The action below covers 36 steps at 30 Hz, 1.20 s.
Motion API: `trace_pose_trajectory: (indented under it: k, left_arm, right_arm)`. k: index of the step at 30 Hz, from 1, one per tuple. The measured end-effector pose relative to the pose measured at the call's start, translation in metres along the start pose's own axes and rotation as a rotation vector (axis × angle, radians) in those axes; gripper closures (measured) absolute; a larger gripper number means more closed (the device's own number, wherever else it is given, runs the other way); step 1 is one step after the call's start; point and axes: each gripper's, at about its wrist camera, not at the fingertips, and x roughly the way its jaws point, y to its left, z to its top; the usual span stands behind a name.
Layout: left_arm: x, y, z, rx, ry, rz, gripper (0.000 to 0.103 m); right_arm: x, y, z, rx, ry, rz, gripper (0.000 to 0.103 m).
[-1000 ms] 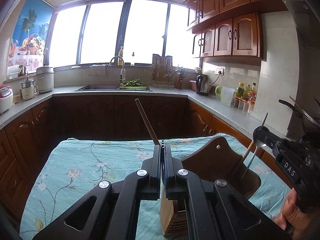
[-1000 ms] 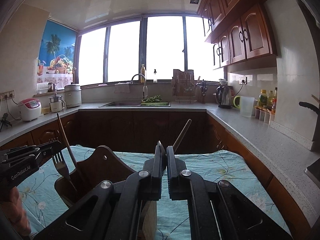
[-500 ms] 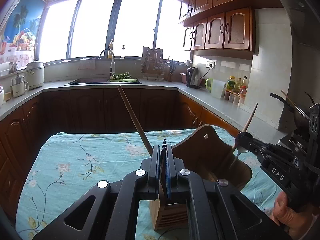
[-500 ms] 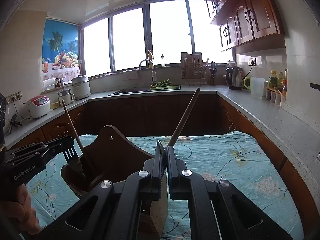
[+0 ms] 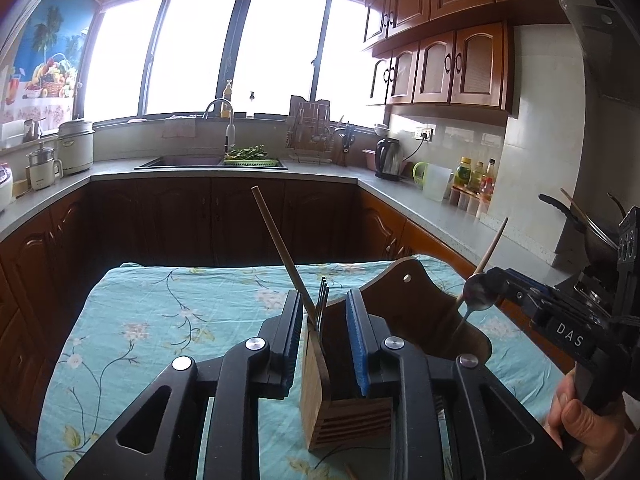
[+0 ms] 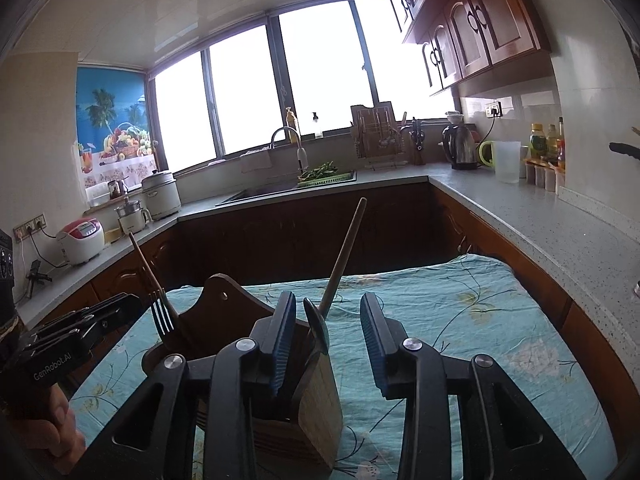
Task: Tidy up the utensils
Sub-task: 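Open both grippers to drop the fork and chopstick into the holder, then move both open grippers back down to the remaining utensils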
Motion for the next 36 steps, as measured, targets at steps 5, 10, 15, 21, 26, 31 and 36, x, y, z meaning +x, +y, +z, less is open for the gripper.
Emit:
trace_pose_trajectory:
  k: [5,10,15,21,26,31,36]
  left_arm:
    - [-0.026,0.002,-0.009,-0.016,-0.028,0.026,0.046]
    - [-0.058,0.003,-0.03,-0.039,-0.041,0.094,0.021]
    - [-0.09,-0.003,-0.051,-0.066,-0.025,0.087,0.013]
    - [-0.127,-0.003,-0.067,-0.109,0.007,0.072,0.008]
    - [-0.148,-0.001,-0.079,-0.15,0.051,0.052,0.007]
    - [-0.159,0.001,-0.096,-0.148,0.116,0.05,0.007]
    - [-0.165,-0.002,-0.109,-0.158,0.175,0.045,0.007]
  right_arm:
    - [-0.024,-0.01,0.005,0.07,-0.026,0.015,0.045]
    - [-0.054,-0.011,0.0,0.102,-0.036,0.056,0.01]
    - [-0.088,-0.004,-0.017,0.105,-0.053,0.08,0.001]
    - [-0.123,-0.001,-0.042,0.129,-0.031,0.091,0.001]
    - [-0.143,-0.01,-0.067,0.181,0.023,0.061,0.001]
    - [-0.157,-0.022,-0.096,0.225,0.099,0.004,0.001]
    - [-0.167,-0.026,-0.116,0.235,0.148,-0.013,0.001]
